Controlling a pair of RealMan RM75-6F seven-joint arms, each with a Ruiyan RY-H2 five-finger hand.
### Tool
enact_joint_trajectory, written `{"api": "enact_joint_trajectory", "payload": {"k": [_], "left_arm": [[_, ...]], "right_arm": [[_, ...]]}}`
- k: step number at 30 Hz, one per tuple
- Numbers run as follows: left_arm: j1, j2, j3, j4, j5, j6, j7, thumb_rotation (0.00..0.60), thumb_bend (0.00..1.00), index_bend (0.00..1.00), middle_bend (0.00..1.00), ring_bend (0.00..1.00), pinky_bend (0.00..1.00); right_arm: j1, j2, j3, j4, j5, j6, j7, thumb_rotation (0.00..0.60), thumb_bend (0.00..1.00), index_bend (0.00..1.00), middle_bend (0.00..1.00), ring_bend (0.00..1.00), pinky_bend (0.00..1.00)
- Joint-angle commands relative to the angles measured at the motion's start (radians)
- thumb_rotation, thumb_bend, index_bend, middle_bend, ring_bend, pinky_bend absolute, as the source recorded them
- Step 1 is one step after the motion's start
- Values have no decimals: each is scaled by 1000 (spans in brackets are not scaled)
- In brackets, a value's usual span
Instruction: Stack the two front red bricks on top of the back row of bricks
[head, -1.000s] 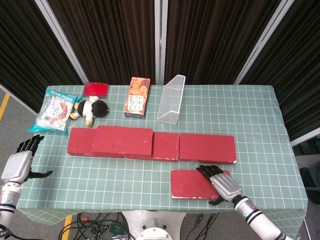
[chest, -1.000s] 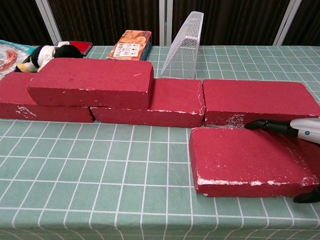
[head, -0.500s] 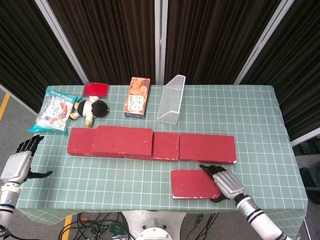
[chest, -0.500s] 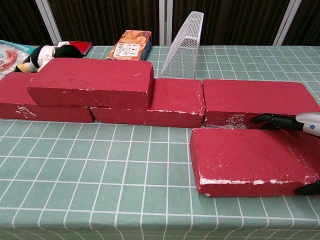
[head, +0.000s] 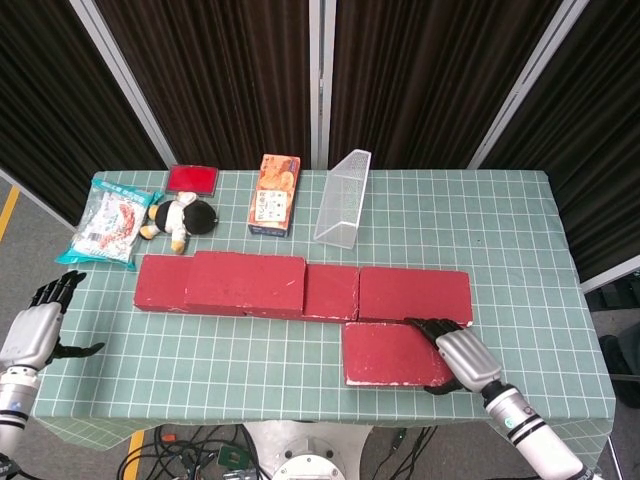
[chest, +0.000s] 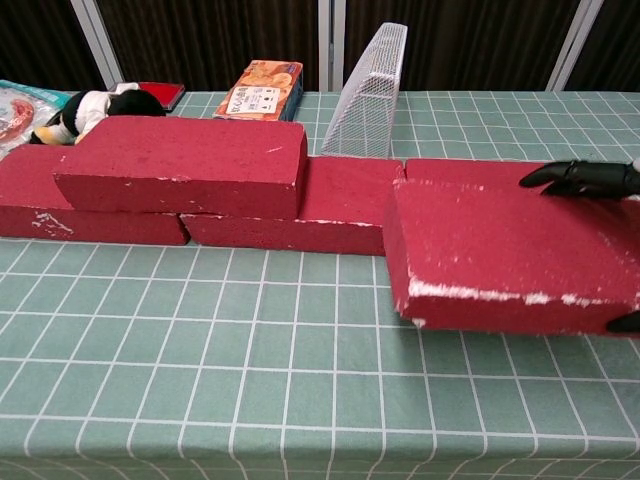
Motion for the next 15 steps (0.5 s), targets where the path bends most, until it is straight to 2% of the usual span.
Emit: {"api": "enact_joint_trajectory", "payload": {"k": [1, 4, 6, 11, 15], "left_arm": [[1, 2, -2, -2, 3, 1, 1, 600, 19, 2, 0, 0, 0], [2, -2, -10, -1, 10, 11, -2, 600, 19, 1, 0, 0, 0], [8, -19, -17, 10, 27, 36, -9, 600, 19, 0, 0, 0, 0], [20, -50, -13, 32, 65, 61, -23, 600, 19, 0, 0, 0, 0], [28, -53, -12, 38, 83, 73, -32, 600, 19, 0, 0, 0, 0]], "right_arm": [[18, 71, 39, -28, -9, 19, 65, 600, 70, 90, 232, 163, 268], [42, 124, 83, -37, 14, 20, 66, 600, 70, 90, 233, 163, 268], [65, 142, 118, -42, 54, 16, 9, 600, 70, 90, 233, 163, 269], [157, 115, 193, -23, 195, -64, -73, 600, 69, 90, 233, 163, 268], [229, 75, 222, 23, 311, -137, -130, 600, 68, 90, 233, 163, 268]]}}
